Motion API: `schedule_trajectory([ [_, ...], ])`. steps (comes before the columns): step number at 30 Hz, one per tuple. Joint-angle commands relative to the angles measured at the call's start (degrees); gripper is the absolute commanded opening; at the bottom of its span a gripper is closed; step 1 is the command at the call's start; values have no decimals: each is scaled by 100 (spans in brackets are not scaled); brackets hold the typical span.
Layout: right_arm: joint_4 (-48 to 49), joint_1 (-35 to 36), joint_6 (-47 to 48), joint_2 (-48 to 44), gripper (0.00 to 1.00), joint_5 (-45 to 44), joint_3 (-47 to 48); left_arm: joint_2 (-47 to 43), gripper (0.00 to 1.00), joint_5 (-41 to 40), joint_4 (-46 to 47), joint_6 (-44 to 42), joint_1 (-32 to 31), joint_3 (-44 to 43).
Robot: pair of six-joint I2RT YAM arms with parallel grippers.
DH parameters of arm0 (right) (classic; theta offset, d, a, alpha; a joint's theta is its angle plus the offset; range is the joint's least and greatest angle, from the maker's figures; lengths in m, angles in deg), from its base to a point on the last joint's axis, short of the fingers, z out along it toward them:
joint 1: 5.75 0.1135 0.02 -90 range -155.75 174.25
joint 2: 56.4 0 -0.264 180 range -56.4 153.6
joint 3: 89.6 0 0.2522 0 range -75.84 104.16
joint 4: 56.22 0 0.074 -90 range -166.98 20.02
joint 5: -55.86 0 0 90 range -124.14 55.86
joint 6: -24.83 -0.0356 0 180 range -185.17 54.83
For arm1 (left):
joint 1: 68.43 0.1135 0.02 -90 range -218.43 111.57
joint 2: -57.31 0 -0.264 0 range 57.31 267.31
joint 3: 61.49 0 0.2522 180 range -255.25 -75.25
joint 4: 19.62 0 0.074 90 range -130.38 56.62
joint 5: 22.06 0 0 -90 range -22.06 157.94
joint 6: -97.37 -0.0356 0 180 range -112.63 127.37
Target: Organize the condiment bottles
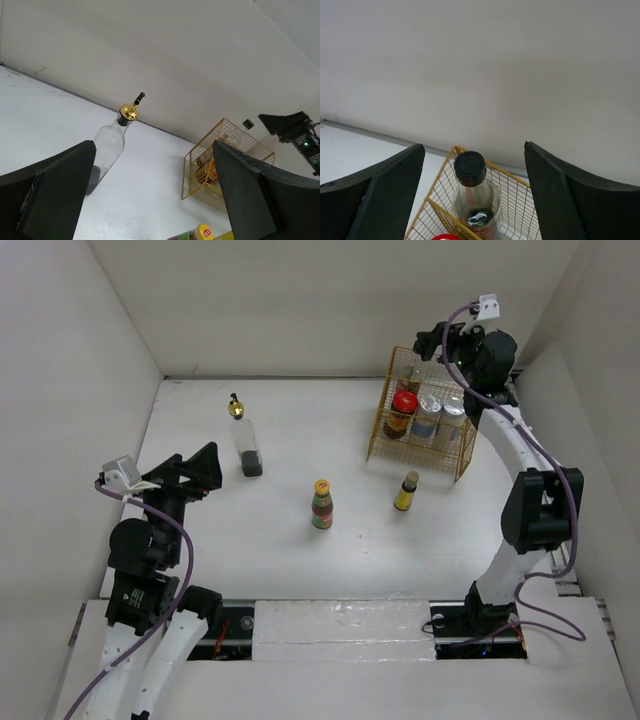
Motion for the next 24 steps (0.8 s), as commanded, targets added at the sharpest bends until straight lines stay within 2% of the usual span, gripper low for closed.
schedule_trajectory([
  [1, 132, 18, -18, -734, 87, 139, 73, -67, 100, 101, 294, -16, 12, 38],
  [3, 53, 80, -139, -1232, 79, 139, -418, -67, 100, 101, 294, -16, 12, 38],
  [4, 53, 245, -236, -1419, 68, 330, -673, -67, 100, 101, 294, -16, 12, 38],
  [5, 105, 351, -333, -1594, 40, 515, -1232, -67, 100, 101, 294, -16, 12, 38],
  [6, 392, 483, -465, -1927, 28, 717, -1559, -67, 100, 101, 294, -16, 12, 38],
  [7, 587, 641, -466, -2078, 20, 911, -1902, -67, 100, 101, 294, -16, 12, 38],
  [9, 991, 1212, -466, -2394, 17, 1596, -2796, -6, 100, 101, 294, -16, 12, 38],
  [11, 1230, 1685, -466, -2457, 30, 2157, -3152, 64, 100, 101, 294, -16, 12, 38],
  [12, 1143, 1801, -379, -2457, 50, 2334, -3302, 65, 100, 171, 294, -16, 12, 38],
  [13, 899, 1916, -239, -2457, 60, 2475, -3364, 65, 100, 172, 294, -16, 12, 38],
  [16, 485, 2372, 122, -2763, 79, 2670, -3679, 65, 100, 224, 294, -16, 12, 38],
  [19, 36, 2837, 684, -3081, 89, 2478, -3996, 4, 100, 172, 294, -16, 12, 38],
  [24, -185, 3226, 984, -3292, 92, 2275, -4270, 65, 100, 250, 303, -16, 12, 38],
])
